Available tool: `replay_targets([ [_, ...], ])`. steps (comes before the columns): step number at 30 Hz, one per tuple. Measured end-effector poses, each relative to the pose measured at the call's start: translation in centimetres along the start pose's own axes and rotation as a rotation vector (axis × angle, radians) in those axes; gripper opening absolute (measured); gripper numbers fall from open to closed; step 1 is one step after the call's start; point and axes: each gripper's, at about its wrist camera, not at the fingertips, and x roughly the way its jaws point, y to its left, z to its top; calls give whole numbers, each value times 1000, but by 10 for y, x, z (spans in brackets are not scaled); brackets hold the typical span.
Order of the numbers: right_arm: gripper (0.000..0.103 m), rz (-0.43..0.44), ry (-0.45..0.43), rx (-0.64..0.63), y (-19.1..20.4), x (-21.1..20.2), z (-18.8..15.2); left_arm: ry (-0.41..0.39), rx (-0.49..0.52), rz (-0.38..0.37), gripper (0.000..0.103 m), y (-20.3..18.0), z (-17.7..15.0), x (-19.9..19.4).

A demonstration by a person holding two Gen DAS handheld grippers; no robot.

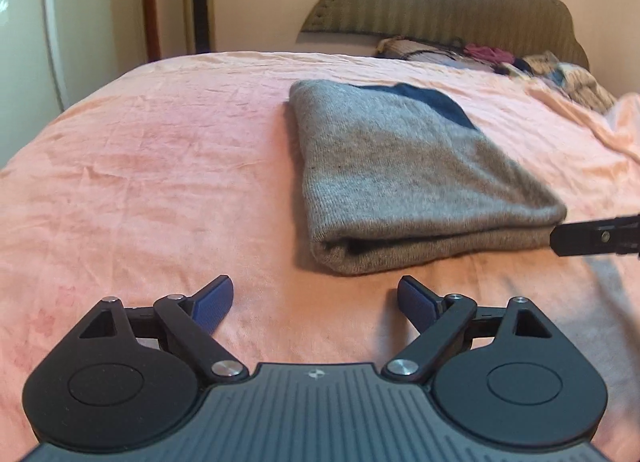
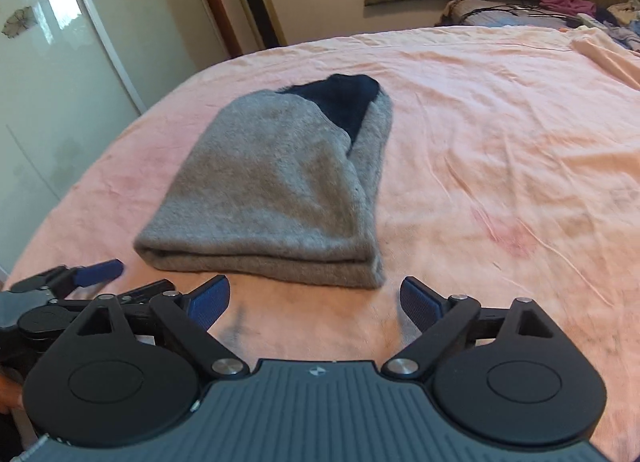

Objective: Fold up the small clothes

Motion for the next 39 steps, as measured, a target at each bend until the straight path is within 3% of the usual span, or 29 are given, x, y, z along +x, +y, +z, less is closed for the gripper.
replay_targets([
  [3, 95, -4, -53, -7, 2, -6, 8, -32, -75, -64, 90, 7, 15, -6],
  [4, 102, -6, -67, -6, 2, -7, 14, -26, -95, -76, 90, 9, 21, -3],
  [7, 103, 14, -28, 57, -11, 10, 32, 47, -210, -177, 90, 21, 36, 19],
  [9, 93, 89, 55, 170, -29, 28, 39, 125, -296, -260, 89, 29, 39, 39],
  [10, 83, 138, 91, 230, -38, 37, 41, 110, -298, -263, 86, 30, 41, 40],
  [11, 78, 167, 113, 282, -46, 45, 42, 133, -294, -283, 58, 29, 43, 44],
  [12, 75, 180, 99, 289, -48, 46, 43, 168, -291, -294, 22, 29, 45, 48],
  [14, 30, 208, 139, 284, -45, 53, 45, 181, -279, -293, 16, 29, 45, 48],
  [17, 23, 220, 132, 165, -31, 44, 45, 167, -152, -230, 14, 20, 42, 38],
  [20, 23, 127, 158, 19, -20, 43, 35, 132, -37, -198, 17, 11, 37, 30],
  [21, 23, 138, 143, 24, -25, 44, 32, 130, -15, -202, 21, 9, 38, 26],
  [22, 25, 159, 142, 52, -31, 42, 33, 133, -5, -203, 24, 10, 40, 23],
  [24, 50, 197, 144, 93, -38, 37, 40, 112, -14, -213, 54, 18, 49, 17],
  [26, 87, 222, 62, 105, -45, 28, 55, 43, -46, -229, 79, 28, 62, 13],
  [27, 92, 222, 24, 115, -50, 26, 64, 5, -70, -225, 83, 34, 71, 13],
  [30, 92, 220, 5, 202, -72, 44, 100, -1, -155, -256, 84, 44, 101, 36],
  [32, 88, 221, 28, 277, -87, 69, 123, 39, -236, -283, 84, 51, 120, 68],
  [34, 87, 225, 54, 312, -92, 96, 141, 90, -289, -254, 83, 53, 134, 101],
  [37, 87, 194, 96, 308, -86, 136, 159, 110, -245, -252, 82, 41, 152, 135],
  [38, 87, 186, 115, 302, -83, 148, 162, 120, -216, -253, 76, 34, 155, 144],
  [39, 88, 185, 128, 295, -80, 158, 163, 134, -189, -265, 50, 28, 157, 152],
])
